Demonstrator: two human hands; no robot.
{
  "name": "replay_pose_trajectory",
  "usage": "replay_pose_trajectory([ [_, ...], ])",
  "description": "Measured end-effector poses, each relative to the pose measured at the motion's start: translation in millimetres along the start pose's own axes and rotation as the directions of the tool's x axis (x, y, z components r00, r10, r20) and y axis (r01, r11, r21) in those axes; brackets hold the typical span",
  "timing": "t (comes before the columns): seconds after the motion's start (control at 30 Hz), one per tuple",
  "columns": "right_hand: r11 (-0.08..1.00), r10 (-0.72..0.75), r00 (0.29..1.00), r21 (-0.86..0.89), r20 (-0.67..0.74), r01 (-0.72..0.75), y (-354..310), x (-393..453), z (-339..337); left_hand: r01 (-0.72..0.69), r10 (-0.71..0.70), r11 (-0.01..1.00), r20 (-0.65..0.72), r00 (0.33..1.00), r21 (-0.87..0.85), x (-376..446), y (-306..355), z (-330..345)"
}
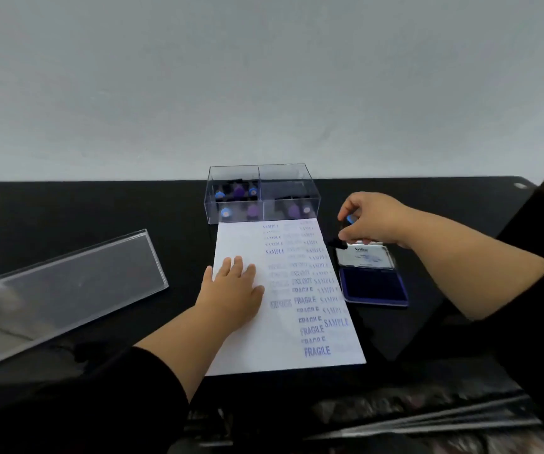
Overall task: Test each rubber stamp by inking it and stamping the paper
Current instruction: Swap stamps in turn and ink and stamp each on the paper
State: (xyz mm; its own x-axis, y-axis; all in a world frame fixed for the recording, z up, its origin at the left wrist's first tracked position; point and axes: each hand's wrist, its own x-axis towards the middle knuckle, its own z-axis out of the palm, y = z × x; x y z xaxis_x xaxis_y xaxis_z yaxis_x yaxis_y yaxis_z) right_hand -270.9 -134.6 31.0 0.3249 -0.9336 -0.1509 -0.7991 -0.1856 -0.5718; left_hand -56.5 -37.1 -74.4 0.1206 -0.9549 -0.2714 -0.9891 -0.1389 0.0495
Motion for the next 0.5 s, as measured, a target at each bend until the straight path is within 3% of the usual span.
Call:
replay_pose_trajectory([
  [0.27,0.977,0.002,0.980,-0.207,-0.197,-0.043,39,-57,19,-0.017,0.014,0.991,-0.029,0.999,-0.133,-36,5,28],
  [0.5,0.983,0.012,0.960,-0.174,-0.279,-0.063,55,-67,51,-0.015,-0.002,0.987,-0.109,0.994,-0.157,-42,5,40],
])
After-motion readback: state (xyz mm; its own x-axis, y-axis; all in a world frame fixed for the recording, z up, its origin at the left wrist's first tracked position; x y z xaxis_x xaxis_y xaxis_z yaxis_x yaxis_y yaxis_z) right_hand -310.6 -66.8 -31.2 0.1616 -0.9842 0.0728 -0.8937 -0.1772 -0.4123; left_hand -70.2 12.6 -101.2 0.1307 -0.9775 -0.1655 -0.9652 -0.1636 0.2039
